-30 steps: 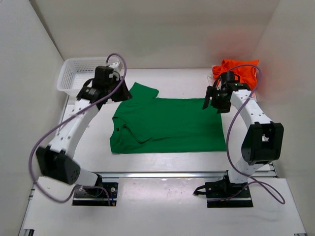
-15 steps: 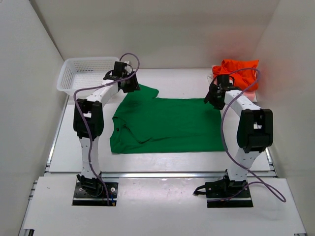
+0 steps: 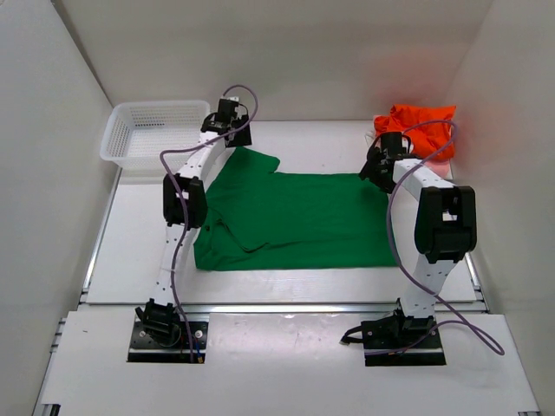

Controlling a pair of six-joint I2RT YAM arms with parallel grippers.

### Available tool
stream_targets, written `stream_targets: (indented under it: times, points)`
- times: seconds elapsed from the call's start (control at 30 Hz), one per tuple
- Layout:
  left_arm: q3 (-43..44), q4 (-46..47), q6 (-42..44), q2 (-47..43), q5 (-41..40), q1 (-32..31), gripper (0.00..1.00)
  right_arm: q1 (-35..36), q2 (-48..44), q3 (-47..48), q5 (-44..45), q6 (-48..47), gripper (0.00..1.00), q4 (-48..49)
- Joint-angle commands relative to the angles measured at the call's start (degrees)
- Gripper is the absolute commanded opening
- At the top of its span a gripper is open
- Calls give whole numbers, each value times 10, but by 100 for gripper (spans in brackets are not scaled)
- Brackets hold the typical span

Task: Fold and stack the t-shirts
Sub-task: Grap the side of the flattened tshirt furthest away from the robot with both arms

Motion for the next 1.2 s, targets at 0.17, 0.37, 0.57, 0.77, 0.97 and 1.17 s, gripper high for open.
stream_targets:
  times: [0.17, 0.37, 0.57, 0.77, 0.97, 1.17]
  points:
    - [-64, -16, -20, -35, 53, 24, 33, -12, -20, -7, 15, 2, 63, 30]
    - [22, -83, -6, 11, 84, 25, 0, -19, -8, 5, 15, 7, 64, 27]
    - [-65, -58, -8, -35, 109, 27, 0, -18, 11, 17, 57, 6, 65, 43]
    - [-170, -30, 1, -108, 129, 31, 0, -14, 56, 61, 73, 15, 63, 34]
    - [-301, 63, -22, -200, 144, 38, 0, -9, 118, 128, 73, 17, 62, -13]
    - [-320, 76, -27, -226, 147, 51, 0, -2, 141, 134, 72, 8, 14, -24]
